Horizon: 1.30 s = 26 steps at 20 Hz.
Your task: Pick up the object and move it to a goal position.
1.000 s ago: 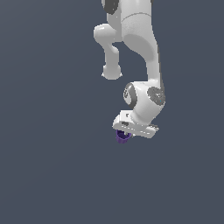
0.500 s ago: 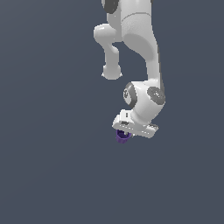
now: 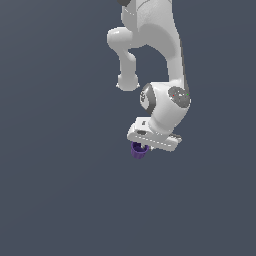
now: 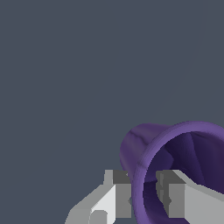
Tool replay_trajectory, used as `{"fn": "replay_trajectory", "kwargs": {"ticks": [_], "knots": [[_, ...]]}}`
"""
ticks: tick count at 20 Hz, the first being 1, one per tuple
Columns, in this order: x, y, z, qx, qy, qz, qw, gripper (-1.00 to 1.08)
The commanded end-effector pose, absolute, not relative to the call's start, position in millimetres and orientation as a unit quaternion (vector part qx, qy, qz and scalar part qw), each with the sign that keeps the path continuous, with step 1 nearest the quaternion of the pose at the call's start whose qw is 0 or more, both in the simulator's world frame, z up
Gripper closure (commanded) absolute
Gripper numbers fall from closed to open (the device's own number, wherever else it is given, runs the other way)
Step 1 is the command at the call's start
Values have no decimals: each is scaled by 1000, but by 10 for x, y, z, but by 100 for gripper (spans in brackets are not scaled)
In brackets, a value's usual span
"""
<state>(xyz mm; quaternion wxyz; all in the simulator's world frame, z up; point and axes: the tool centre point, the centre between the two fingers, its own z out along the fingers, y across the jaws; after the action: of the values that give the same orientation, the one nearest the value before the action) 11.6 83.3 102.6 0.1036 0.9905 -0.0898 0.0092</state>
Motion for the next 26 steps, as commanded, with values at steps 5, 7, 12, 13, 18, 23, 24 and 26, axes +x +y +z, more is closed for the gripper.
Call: {"fn": "replay_trajectory", "kwargs": {"ticks": [5, 7, 12, 13, 18, 23, 24, 26], "knots": [[-16, 732, 1562, 991, -90, 10, 103, 108], [-71, 692, 1773, 991, -90, 10, 103, 108], [-216, 583, 2342, 991, -90, 10, 102, 108], [-246, 561, 2462, 991, -90, 10, 102, 108], [-392, 447, 3061, 991, -90, 10, 102, 108], [-520, 346, 3615, 991, -90, 10, 102, 108], [-542, 327, 3715, 991, -90, 10, 102, 108], [-582, 294, 3901, 991, -90, 10, 102, 108]]}}
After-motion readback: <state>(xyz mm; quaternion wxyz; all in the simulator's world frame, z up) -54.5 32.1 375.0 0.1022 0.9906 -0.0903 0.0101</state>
